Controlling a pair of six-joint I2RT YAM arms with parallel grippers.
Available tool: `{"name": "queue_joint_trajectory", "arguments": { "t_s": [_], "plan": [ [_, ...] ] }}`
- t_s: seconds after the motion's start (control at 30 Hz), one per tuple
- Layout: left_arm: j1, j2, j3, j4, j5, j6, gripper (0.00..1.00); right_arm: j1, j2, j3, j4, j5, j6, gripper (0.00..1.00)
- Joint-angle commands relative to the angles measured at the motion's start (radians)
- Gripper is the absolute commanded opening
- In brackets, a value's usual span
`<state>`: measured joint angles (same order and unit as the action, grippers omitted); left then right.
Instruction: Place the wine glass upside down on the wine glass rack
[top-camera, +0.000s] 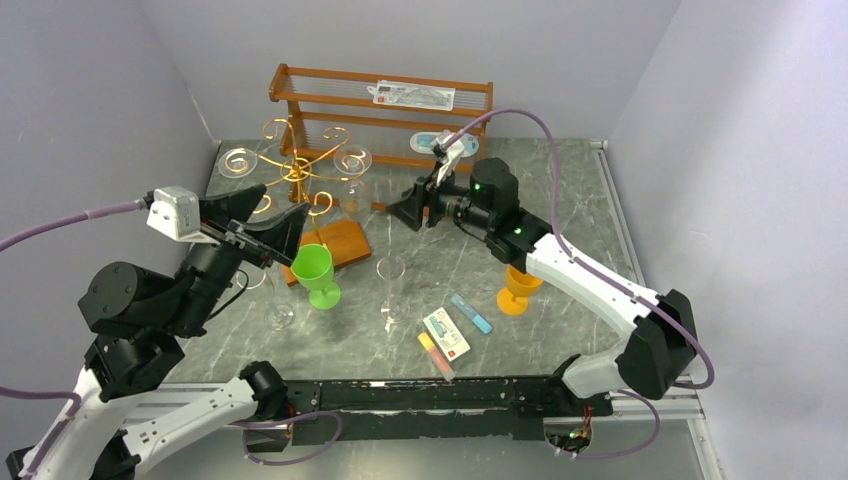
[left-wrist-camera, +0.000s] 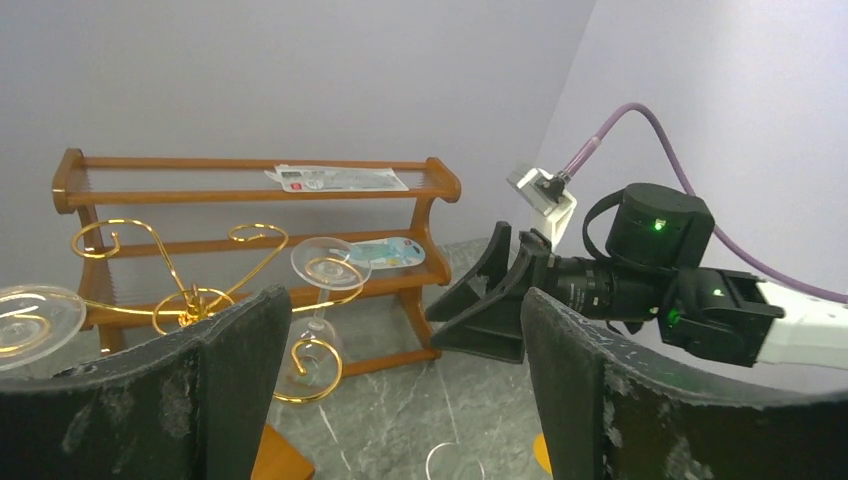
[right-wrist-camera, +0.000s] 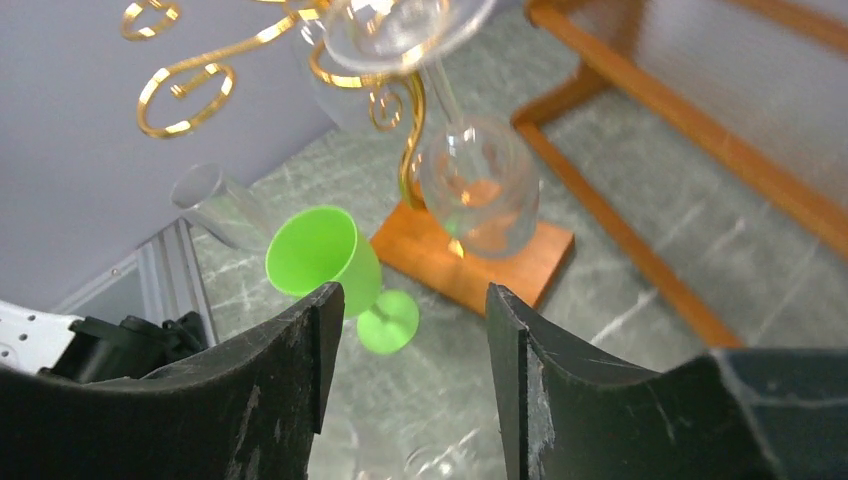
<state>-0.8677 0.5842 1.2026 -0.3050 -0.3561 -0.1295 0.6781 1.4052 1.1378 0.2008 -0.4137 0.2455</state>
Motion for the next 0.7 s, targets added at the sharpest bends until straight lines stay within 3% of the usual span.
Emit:
{"name": "queue_joint_trajectory", "arguments": {
  "t_s": [0.0, 0.37, 0.67],
  "plan": [
    [-0.003, -0.011, -0.023, -0.030, 0.007, -0.031, 0.91, 0.101, -0.028, 0.038, -0.411, 0.263, 0.039, 0.58],
    [-0.002, 0.012, -0.035, -0.080, 0.016, -0.061, 0.96, 0.336, 0.046, 0.192, -0.778, 0.612, 0.214, 0.56],
    [-0.002, 0.041, -0.038, -0.061, 0.018, -0.051, 0.95, 0.387, 0.102, 0.238, -0.869, 0.715, 0.250, 0.45]
  ]
}}
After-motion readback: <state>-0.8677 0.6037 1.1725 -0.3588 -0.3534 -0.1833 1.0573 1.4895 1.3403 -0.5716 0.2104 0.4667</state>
